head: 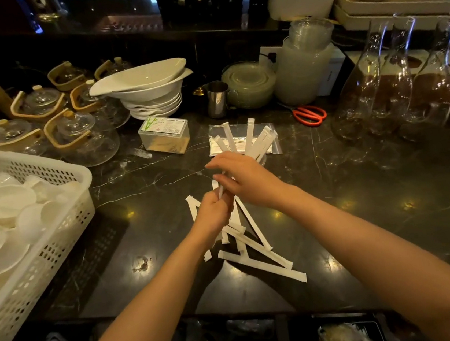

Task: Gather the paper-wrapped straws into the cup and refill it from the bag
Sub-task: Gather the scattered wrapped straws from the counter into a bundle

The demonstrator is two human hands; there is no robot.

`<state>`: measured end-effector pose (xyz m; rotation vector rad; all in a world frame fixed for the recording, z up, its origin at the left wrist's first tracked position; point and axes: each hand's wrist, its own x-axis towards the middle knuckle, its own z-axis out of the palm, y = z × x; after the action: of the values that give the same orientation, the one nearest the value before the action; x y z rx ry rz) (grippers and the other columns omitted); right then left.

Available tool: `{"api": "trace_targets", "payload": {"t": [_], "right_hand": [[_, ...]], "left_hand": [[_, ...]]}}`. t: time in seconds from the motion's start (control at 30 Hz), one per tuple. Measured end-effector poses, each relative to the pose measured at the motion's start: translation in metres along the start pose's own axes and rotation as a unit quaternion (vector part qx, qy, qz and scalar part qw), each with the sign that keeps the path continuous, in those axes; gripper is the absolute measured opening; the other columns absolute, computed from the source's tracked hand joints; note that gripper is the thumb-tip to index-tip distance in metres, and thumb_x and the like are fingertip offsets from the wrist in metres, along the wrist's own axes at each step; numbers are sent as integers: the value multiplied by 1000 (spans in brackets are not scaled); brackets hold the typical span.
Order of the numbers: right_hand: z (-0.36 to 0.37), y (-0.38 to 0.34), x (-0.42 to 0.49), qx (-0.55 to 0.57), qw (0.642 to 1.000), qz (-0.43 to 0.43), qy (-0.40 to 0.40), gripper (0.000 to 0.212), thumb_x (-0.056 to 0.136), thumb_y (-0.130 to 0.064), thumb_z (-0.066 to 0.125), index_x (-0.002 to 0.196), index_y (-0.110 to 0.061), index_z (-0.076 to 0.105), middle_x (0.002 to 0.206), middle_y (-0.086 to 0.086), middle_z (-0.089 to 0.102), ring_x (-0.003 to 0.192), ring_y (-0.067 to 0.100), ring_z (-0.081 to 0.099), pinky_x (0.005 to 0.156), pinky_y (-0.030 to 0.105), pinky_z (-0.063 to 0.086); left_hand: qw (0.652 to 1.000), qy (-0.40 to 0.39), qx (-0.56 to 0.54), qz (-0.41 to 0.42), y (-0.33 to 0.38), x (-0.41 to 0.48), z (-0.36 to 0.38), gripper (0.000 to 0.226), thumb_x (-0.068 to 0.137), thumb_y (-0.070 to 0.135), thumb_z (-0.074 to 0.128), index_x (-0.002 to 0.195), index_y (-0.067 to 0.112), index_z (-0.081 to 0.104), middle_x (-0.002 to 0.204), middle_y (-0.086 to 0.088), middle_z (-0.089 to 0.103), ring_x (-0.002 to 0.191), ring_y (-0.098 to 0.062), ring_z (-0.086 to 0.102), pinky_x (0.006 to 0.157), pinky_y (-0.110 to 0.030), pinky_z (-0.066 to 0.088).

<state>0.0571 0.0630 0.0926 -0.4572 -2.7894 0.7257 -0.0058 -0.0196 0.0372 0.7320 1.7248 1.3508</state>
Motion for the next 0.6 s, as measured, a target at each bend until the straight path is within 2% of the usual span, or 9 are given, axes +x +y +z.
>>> {"api": "trace_targets", "payload": {"t": [0.17,0.27,0.4,0.5,0.6], "right_hand": [[11,-9,5,17,1000,-12,-19,38,92,-20,45,129,-12,45,136,8,48,124,18,42,98,21,30],[9,-10,3,70,997,11,18,42,90,-23,47,131,-15,41,136,6,46,120,12,42,94,20,31],[11,6,-10,109,987,108,44,40,87,-22,53,125,-15,45,124,9,55,106,13,50,84,24,40],[23,26,-29,89,977,193,-5,38,86,-21,55,122,-13,46,115,11,59,100,19,56,79,25,43],[40,41,-44,56,963,256,-62,46,84,-25,58,125,-12,42,121,12,56,104,22,55,80,26,42]], "left_hand": [[1000,22,-20,-7,-3,-6,-12,41,93,28,33,53,20,40,31,10,35,32,-3,29,34,-14,25],[998,32,-51,-30,-8,-8,-19,41,91,34,38,53,20,41,38,11,35,35,-5,30,37,-18,26],[990,35,-118,-61,-22,-16,-27,40,88,35,46,51,21,44,34,11,36,33,-2,30,34,-15,27],[986,45,-136,-82,-35,-22,-29,39,88,36,46,54,18,42,31,10,33,31,-3,27,32,-15,24],[981,62,-153,-97,-44,-25,-32,39,89,35,46,53,18,42,30,10,33,30,-2,27,31,-14,24]]}}
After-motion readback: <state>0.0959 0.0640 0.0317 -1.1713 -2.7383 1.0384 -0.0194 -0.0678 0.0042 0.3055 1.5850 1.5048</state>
